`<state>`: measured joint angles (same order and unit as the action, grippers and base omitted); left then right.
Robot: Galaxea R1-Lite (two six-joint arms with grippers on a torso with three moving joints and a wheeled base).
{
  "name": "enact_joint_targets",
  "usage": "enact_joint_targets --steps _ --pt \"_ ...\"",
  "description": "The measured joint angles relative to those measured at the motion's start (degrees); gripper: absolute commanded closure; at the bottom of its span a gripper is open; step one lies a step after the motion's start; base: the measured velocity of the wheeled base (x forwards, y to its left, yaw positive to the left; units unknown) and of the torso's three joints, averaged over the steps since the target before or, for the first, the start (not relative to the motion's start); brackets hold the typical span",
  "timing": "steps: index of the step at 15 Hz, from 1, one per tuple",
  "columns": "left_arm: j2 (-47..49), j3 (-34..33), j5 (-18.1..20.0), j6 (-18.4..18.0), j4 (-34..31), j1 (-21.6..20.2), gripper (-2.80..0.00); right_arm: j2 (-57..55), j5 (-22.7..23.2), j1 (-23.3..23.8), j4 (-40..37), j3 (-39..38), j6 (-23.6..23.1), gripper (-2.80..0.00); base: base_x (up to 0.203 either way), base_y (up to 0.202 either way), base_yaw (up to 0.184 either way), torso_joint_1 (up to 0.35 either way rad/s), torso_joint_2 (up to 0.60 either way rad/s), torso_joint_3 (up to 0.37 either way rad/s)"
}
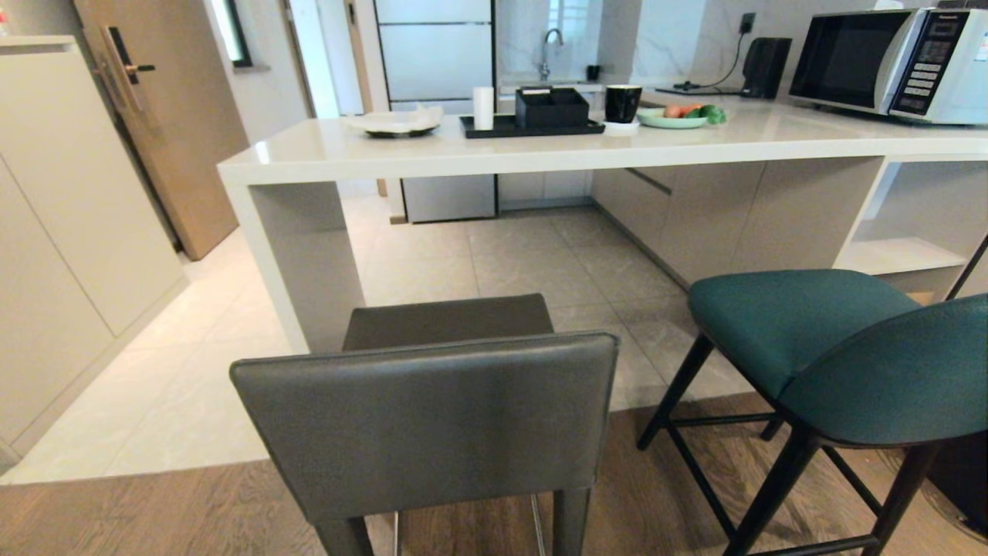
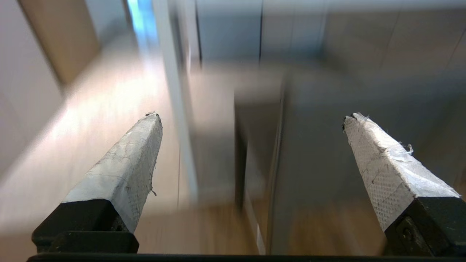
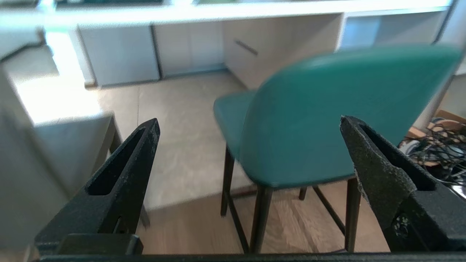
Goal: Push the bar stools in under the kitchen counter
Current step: Push the blue chair back under the dining table
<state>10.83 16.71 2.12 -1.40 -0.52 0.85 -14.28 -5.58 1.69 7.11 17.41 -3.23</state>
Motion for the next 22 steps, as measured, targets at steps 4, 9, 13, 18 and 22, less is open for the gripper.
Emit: enact_joint_targets --steps 4,9,13,18,22 --pt "-8.32 -10.52 1.2 -0.42 1.15 -0.69 -2.8 10.03 2.61 -0.96 -0.99 -11.73 -3.93 -2.8 0.0 0.0 0.0 0.0 0.0 0.0" --pt "-10.6 -15.47 -1.02 2.02 1.65 -0.71 -2.8 13.96 7.93 -1.17 -7.24 -17.2 -4.29 -2.8 0.0 0.0 0.0 0.0 0.0 0.0" --pt "-10.83 -16.47 -2.89 -1.23 1.04 -0.74 -2.8 14.31 7.79 -1.17 -7.11 -17.37 -4.11 -2.8 0.0 0.0 0.0 0.0 0.0 0.0" --pt "-10.83 -16.71 -2.97 0.24 1.32 -0.74 -2.8 14.36 7.39 -1.2 -7.11 -17.41 -1.26 -2.8 0.0 0.0 0.0 0.0 0.0 0.0" --pt "-10.83 -16.71 -3.25 4.45 1.45 -0.69 -2.8 14.36 4.53 -1.25 -6.86 -17.41 5.49 -2.8 0.0 0.0 0.0 0.0 0.0 0.0"
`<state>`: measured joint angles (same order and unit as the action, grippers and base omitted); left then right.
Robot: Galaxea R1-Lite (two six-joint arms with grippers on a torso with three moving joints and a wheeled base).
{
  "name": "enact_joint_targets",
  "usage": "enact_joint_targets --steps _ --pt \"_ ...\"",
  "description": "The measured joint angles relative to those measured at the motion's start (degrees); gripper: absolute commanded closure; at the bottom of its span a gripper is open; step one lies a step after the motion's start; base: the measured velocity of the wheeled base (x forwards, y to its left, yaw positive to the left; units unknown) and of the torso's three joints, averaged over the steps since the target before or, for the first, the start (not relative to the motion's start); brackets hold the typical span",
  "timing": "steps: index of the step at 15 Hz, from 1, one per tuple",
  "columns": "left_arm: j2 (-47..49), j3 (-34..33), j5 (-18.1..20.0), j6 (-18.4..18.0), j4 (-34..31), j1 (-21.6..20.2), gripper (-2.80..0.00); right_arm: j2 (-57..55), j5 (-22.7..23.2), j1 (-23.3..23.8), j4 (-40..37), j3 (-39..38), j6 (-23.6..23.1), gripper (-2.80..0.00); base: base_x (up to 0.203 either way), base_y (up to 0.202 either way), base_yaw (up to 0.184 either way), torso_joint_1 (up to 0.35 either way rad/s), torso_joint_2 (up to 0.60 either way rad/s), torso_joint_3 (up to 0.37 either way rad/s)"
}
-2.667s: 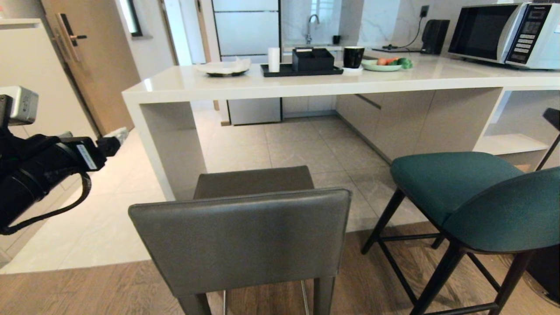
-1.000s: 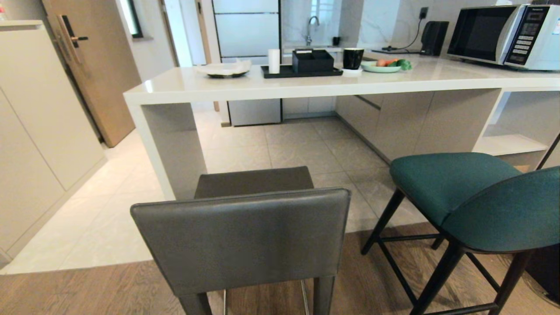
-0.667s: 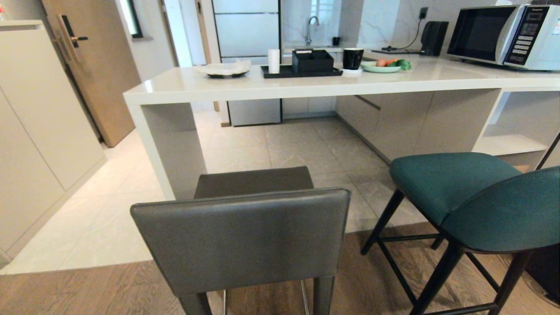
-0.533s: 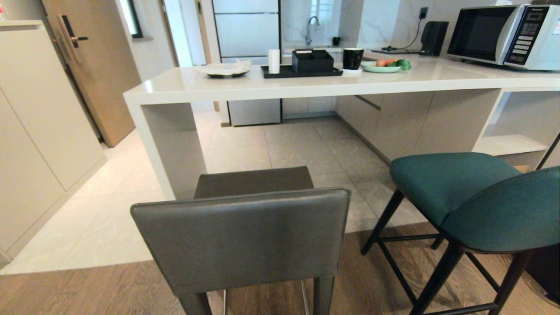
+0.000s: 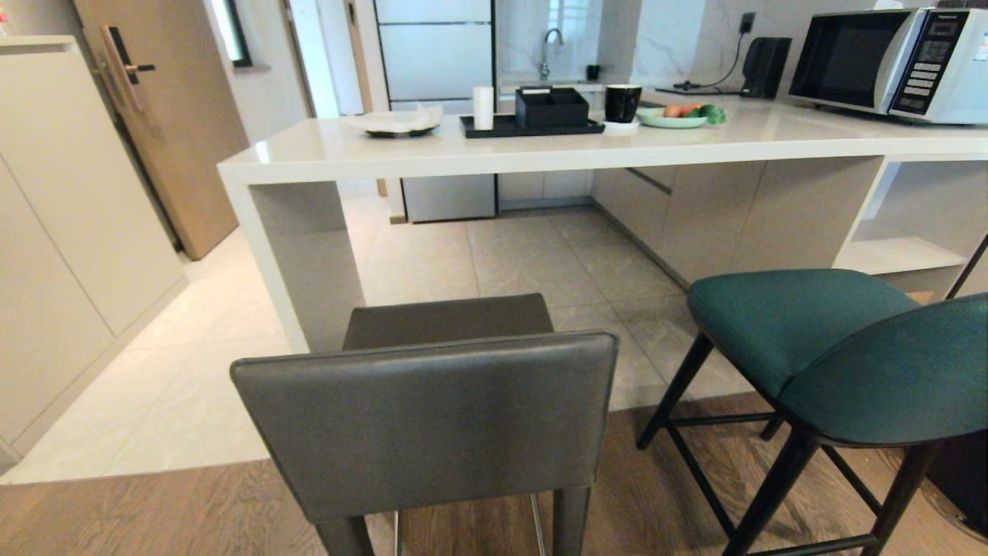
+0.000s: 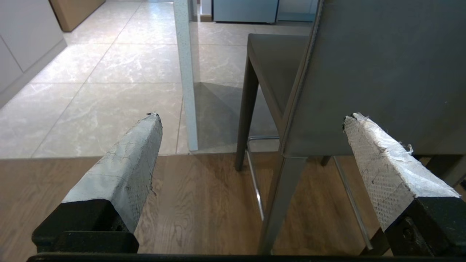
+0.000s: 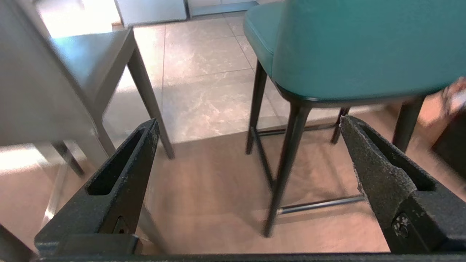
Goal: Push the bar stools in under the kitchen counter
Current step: Push the blue chair back under the dining table
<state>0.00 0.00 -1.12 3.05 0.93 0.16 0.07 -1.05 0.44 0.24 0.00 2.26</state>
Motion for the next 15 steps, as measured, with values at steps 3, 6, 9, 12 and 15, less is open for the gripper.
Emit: enact_joint_targets --steps 3,6,9,12,15 --pt "0.0 0.0 0.08 -0.3 -0.04 -0.05 -2.8 0.0 -0.16 0.0 0.16 0.0 0.36 -2.8 0.0 0.0 0.0 0.0 0.0 0.0" --pt "0.0 0.0 -0.05 -0.22 -0.06 0.01 -2.33 0.0 -0.1 0.02 0.22 0.0 0.33 0.0 0.0 0.0 0.0 0.0 0.0 0.0" --pt "0.0 0.0 -0.04 -0.68 -0.22 -0.05 0.0 0.0 -0.1 0.07 0.27 0.0 0.3 0.0 0.0 0.0 0.0 0.0 0.0 0.0" --pt "0.0 0.0 -0.02 -0.49 -0.16 -0.06 0.0 0.0 -0.07 0.05 0.24 0.0 0.27 0.0 0.0 0.0 0.0 0.0 0.0 0.0" --pt "0.0 0.0 0.09 -0.84 -0.05 -0.06 0.0 0.0 -0.07 0.05 0.27 0.0 0.28 0.0 0.0 0.0 0.0 0.0 0.0 0.0"
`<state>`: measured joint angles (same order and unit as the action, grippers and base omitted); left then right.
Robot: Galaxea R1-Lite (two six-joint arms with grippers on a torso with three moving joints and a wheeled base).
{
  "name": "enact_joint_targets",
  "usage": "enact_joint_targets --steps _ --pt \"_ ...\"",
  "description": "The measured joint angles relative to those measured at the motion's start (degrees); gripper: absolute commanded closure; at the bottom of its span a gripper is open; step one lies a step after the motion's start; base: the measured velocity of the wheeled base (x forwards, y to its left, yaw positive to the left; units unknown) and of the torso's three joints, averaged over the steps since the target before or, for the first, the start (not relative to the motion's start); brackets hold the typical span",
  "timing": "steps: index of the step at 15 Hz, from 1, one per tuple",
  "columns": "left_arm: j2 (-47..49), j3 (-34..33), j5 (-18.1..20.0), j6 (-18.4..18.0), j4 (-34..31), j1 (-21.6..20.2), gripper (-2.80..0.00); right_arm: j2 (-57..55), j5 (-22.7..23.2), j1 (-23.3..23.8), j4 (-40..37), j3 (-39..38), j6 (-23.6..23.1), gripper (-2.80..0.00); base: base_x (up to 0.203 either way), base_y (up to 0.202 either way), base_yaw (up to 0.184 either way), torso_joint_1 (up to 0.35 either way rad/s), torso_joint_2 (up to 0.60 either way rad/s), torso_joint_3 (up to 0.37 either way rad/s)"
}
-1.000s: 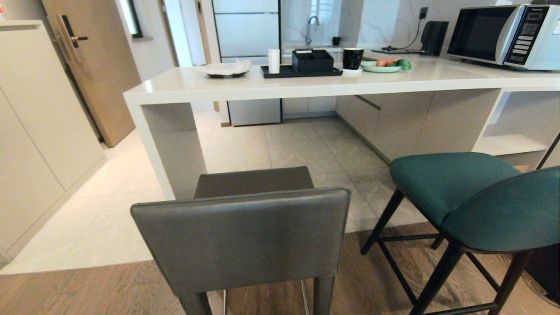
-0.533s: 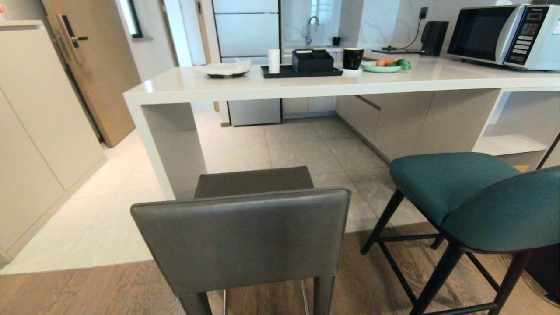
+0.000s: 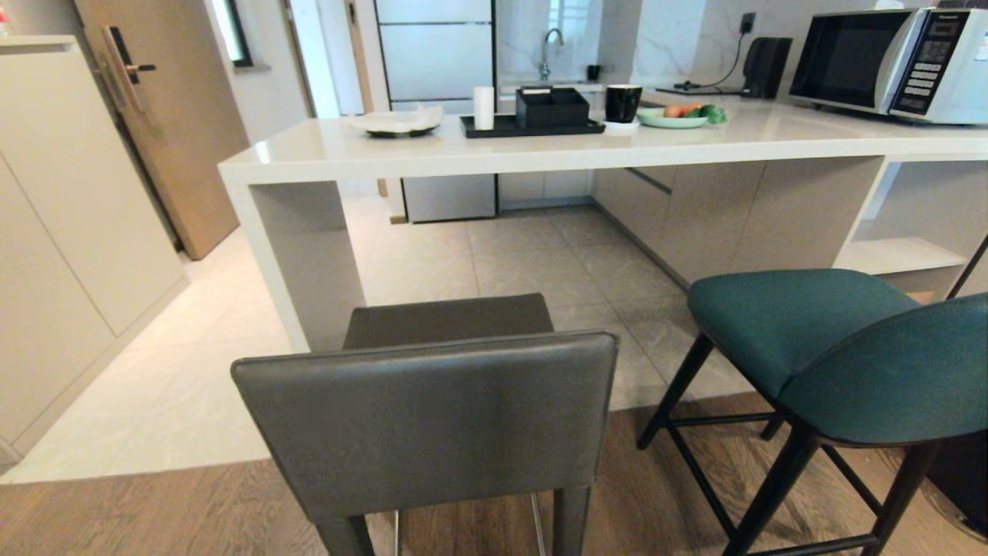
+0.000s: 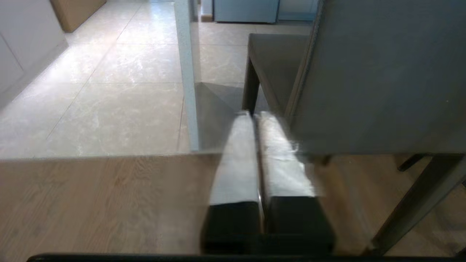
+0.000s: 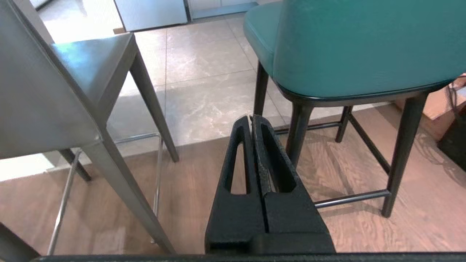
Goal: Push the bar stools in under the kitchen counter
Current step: Push the blue chair back under the dining table
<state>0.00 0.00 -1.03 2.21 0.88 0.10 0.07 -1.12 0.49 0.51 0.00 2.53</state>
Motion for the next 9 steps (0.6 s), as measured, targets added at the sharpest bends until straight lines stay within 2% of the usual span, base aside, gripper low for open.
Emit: enact_joint_targets --steps 3,9 --pt "0.0 0.0 0.27 -2.69 -0.46 0.0 0.0 0.0 0.02 0.04 -0.02 0.0 0.0 0.0 0.0 0.0 0.0 0.0 0.0 0.0" --pt "0.0 0.0 0.11 -1.29 -0.58 0.01 0.0 0.0 -0.03 -0.02 0.0 0.0 0.0 0.0 0.0 0.0 0.0 0.0 0.0 0.0"
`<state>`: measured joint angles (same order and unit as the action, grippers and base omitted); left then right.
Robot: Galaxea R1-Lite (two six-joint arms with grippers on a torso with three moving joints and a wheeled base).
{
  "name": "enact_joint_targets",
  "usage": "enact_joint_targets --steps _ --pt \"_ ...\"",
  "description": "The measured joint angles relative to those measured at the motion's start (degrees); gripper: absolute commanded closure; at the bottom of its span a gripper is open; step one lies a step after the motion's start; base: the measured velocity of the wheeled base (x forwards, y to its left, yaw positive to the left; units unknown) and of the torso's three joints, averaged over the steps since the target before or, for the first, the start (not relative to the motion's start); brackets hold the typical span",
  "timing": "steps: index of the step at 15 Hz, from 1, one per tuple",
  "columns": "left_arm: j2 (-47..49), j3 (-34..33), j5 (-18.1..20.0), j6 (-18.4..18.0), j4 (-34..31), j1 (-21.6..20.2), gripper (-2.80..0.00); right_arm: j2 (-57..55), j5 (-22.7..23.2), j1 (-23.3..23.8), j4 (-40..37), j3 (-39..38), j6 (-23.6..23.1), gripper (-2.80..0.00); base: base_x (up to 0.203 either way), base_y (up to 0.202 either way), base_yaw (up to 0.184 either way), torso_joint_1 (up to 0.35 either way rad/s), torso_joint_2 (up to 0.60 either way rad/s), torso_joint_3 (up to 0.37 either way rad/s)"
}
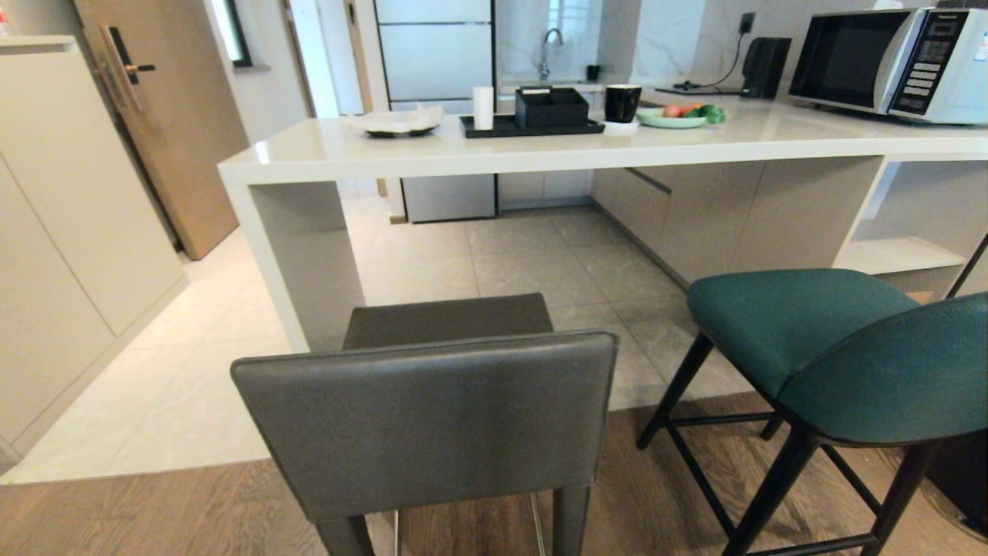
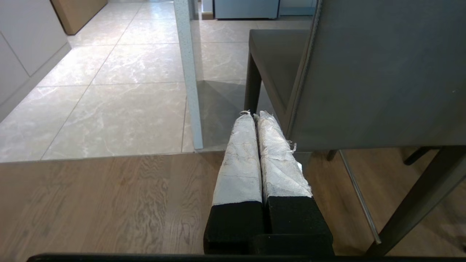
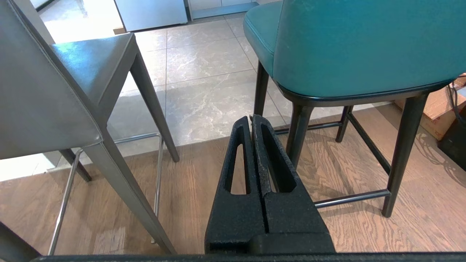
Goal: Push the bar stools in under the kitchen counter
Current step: Push the blue chair back under the dining table
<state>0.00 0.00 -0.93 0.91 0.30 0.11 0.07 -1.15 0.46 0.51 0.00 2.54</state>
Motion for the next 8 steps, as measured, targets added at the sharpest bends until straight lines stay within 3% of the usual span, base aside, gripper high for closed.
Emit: enact_joint_targets --steps 2,8 --pt "0.0 0.0 -0.08 1.65 0.14 0.05 0.0 0.0 0.03 -0.02 0.01 0.0 0.0 0.0 0.0 0.0 0.0 0.0 0.0 0.0" --pt "0.0 0.0 -0.11 1.87 0.21 0.05 0.0 0.0 0.0 -0.02 0.0 0.0 0.0 0.0 0.0 0.0 0.0 0.0 0.0 0.0"
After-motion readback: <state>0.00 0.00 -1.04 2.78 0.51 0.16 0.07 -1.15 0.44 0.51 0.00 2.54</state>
